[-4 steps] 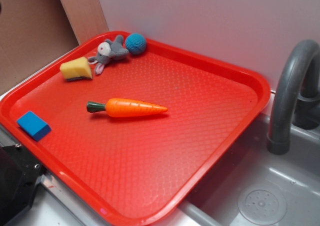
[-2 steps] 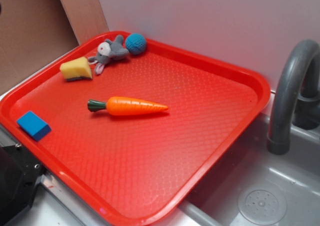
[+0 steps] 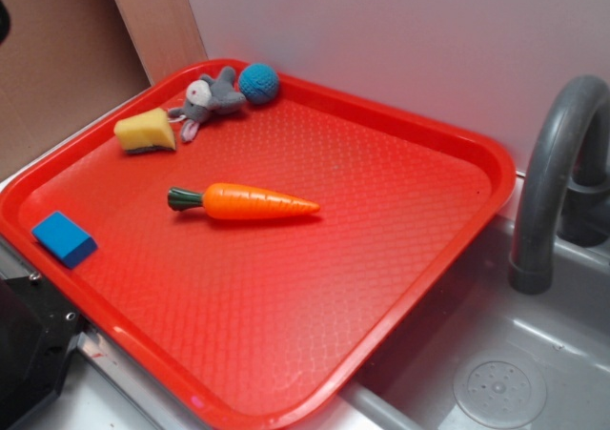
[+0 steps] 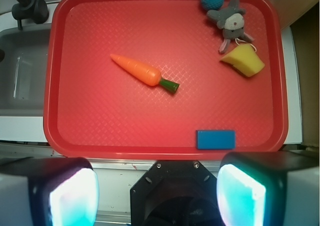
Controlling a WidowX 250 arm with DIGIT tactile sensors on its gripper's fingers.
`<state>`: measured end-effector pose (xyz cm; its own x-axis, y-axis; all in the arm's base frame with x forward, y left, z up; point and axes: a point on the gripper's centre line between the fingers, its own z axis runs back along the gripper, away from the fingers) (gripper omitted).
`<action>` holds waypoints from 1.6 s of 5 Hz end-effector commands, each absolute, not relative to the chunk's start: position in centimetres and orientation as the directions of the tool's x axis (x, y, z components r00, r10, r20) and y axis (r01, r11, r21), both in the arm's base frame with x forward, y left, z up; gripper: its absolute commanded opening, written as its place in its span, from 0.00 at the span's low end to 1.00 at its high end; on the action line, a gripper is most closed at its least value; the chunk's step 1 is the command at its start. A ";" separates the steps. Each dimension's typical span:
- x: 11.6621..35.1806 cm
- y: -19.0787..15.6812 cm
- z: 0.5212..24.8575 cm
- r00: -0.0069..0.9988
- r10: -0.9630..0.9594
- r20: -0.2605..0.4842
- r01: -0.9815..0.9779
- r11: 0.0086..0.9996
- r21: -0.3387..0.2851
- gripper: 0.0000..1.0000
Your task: Grab the carrot.
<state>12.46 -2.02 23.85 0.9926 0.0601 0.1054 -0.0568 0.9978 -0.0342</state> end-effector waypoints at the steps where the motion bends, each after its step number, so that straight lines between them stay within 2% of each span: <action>1: 18.3 -1.6 23.1 0.978 -0.110 0.175 0.116 0.993 -0.025 1.00; 2: 18.3 -2.5 20.4 0.955 -0.236 0.180 0.232 0.972 0.042 1.00; 3: 18.4 -2.3 16.6 0.965 -0.222 0.139 0.211 0.973 0.094 1.00; 4: 18.4 -3.0 14.0 0.937 -0.329 0.115 0.318 0.942 0.105 1.00; 5: 20.1 -3.2 10.4 0.851 -0.506 0.138 0.499 0.862 0.085 1.00; 6: 21.8 -2.7 7.3 0.824 -0.561 0.075 0.550 0.825 0.126 1.00; 7: 23.8 -1.6 4.6 0.795 -0.607 -0.011 0.603 0.787 0.130 1.00; 8: 23.1 -2.0 3.6 0.722 -0.692 -0.012 0.689 0.717 0.104 0.72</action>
<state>23.13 -2.12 2.99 0.7222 -0.6909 -0.0315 0.6907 0.7180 0.0863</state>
